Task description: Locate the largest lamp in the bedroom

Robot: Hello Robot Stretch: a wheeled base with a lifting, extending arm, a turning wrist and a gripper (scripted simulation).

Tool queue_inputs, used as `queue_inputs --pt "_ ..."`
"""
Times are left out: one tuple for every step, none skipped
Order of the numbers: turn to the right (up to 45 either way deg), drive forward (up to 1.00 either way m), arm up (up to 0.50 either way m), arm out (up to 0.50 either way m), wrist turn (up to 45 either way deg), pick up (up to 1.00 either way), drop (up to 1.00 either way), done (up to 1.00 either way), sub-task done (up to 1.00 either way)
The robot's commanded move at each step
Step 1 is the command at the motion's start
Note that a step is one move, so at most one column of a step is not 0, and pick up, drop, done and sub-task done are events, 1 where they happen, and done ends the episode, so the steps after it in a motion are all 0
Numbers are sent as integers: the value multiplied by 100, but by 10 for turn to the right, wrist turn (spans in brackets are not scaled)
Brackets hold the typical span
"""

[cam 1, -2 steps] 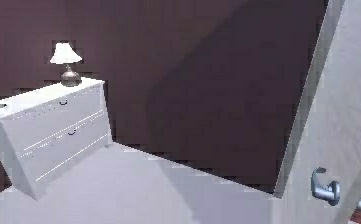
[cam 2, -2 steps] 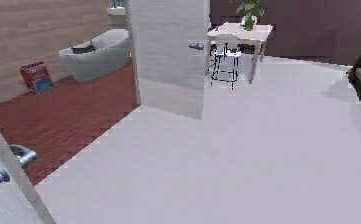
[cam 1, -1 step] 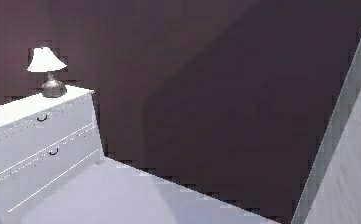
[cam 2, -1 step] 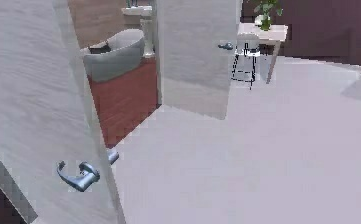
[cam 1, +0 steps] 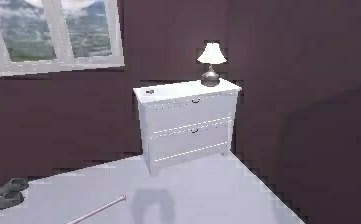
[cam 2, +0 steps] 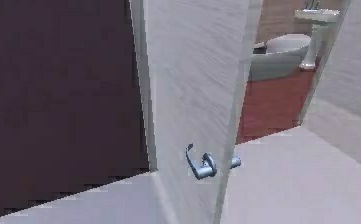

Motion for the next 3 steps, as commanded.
queue_inputs --pt "0 100 0 0 0 0 0 0 0" --pt "-390 0 0 0 0 0 0 0 0" --pt "0 5 0 0 0 0 0 0 0"
